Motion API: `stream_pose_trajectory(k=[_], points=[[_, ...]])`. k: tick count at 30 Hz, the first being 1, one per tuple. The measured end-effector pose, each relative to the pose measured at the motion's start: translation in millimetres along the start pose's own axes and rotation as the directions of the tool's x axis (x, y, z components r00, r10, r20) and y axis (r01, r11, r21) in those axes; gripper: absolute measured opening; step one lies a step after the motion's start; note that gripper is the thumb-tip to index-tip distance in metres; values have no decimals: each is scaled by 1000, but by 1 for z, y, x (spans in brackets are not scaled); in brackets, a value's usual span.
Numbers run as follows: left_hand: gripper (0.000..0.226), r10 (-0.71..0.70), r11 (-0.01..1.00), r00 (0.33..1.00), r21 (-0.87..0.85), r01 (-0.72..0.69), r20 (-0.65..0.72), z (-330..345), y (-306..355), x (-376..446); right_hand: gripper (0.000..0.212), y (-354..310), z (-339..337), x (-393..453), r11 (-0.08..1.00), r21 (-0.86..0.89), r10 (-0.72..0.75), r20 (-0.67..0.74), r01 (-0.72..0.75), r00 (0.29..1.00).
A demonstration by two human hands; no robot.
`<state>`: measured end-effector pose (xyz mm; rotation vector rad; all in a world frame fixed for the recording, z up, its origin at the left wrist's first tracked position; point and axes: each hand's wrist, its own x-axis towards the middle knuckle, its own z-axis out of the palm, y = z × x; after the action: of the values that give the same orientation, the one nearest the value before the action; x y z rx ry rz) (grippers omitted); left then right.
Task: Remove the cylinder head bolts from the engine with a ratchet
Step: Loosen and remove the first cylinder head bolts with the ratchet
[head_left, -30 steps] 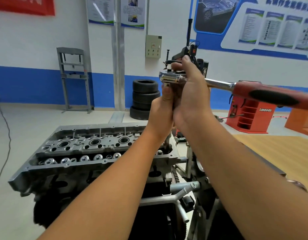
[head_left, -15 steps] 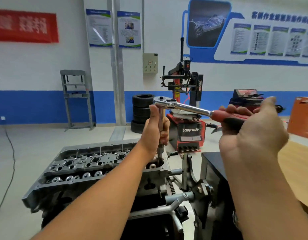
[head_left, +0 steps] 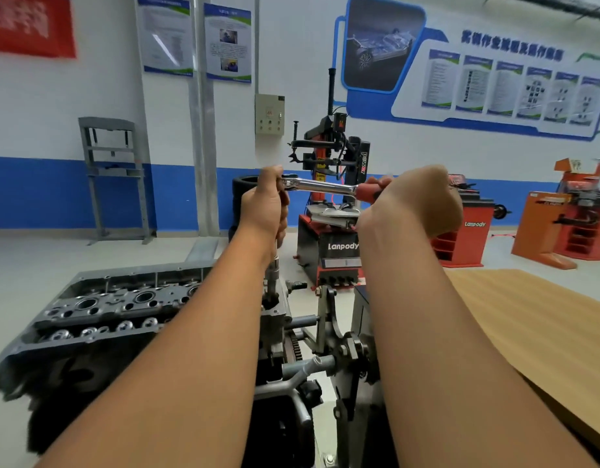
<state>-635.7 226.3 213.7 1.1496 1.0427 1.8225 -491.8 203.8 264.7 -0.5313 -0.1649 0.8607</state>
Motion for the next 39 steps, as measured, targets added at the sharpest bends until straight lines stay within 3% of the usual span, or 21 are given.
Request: stream_pose_trajectory(k=[6,15,20,25,28,33,39], points=[[44,36,999,996,-15,-37,-86,5,1,-8,11,5,1,12,996,-83,-37,2,37,999],[47,117,992,988,-24,-120,-98,5,-5,-9,15,9,18,38,992,-105,77,36,-73,996],[52,181,983,982,-10,-182,-49,-2,-9,-10,18,19,34,60,972,-124,211,102,-198,972],[55,251,967,960,-1,-253,120,-7,-17,-17,19,39,46,97,873,-192,486,260,-448,835],[59,286,956,946,29,-293,152,-5,-21,-18,21,58,58,109,812,-233,584,294,-536,757],[57,352,932,925,35,-360,146,-3,-29,-13,21,94,82,107,749,-257,663,317,-611,678],[52,389,915,905,41,-401,174,-7,-34,-11,39,116,99,75,690,-287,715,415,-665,563]])
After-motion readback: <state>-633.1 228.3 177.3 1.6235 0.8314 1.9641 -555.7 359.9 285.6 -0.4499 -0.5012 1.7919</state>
